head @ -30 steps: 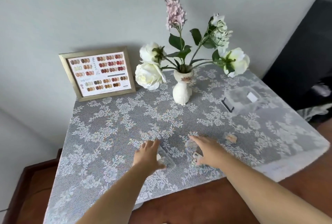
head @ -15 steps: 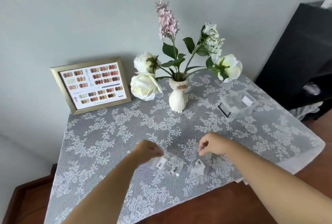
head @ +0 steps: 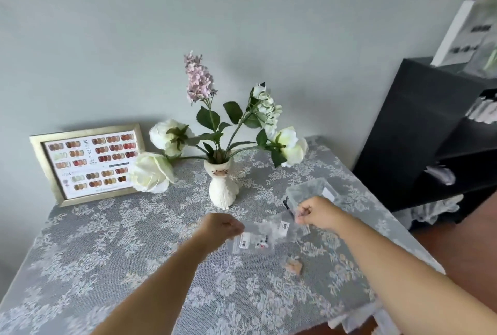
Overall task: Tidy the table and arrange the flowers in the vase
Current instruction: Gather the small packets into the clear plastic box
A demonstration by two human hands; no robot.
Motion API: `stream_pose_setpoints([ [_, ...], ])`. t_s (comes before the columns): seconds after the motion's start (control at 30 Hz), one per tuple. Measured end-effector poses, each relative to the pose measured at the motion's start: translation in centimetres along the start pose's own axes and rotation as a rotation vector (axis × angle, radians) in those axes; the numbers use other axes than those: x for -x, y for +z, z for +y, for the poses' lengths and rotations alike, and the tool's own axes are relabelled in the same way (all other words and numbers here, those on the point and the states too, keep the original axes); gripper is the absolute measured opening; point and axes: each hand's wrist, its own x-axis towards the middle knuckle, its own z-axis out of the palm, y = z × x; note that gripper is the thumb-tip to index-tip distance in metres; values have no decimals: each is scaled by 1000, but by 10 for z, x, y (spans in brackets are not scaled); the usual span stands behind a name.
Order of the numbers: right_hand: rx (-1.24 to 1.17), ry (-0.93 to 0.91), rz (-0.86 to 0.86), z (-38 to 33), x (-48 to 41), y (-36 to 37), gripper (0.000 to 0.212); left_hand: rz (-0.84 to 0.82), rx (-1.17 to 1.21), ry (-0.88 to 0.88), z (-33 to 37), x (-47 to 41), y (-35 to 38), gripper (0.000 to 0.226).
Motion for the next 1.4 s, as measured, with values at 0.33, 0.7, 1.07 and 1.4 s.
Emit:
stream_pose_setpoints([
  [0.33,101,-99,-26,63,-51,-93,5,170,161,-109,58,-41,72,5],
  [0.7,177,-136,123,72,-96,-104,18,306,134,-131,66,-45,96,12],
  [1.07,231,-22,123,60,-107,-55,15,284,188,-163,50,-52,92,8],
  [1.4,356,-49,226,67,-105,-41,5,255,193,-146,50,-68,91,4],
])
